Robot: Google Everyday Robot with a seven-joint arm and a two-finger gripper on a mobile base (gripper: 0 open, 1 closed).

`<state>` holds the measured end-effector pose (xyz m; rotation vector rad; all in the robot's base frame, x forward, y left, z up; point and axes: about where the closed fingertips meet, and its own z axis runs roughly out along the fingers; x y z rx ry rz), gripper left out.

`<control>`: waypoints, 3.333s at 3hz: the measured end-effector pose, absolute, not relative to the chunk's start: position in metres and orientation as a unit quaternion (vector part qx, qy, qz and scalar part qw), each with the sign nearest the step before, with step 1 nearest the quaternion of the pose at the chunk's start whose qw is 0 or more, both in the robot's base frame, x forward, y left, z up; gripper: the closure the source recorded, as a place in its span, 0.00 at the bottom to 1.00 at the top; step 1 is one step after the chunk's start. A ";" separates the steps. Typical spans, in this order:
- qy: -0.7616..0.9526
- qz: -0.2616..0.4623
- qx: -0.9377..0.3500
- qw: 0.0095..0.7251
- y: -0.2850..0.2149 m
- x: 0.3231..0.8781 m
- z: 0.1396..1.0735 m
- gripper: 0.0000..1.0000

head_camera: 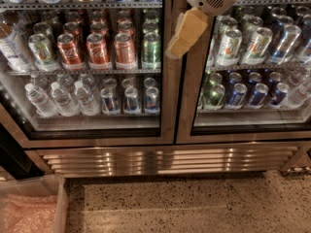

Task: Open left fridge door

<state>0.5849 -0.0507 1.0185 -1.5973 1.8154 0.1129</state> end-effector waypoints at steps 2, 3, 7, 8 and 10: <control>0.700 0.047 -0.621 0.349 -0.048 0.589 1.010 0.00; 0.700 0.051 -0.622 0.347 -0.047 0.589 1.005 0.00; 0.700 0.052 -0.623 0.345 -0.048 0.589 1.003 0.89; 0.700 0.052 -0.623 0.345 -0.048 0.589 1.003 1.00; 0.700 0.052 -0.623 0.345 -0.054 0.592 1.003 1.00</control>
Offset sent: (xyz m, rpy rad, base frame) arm 0.0283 0.1095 -0.0946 0.0230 0.1417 0.0283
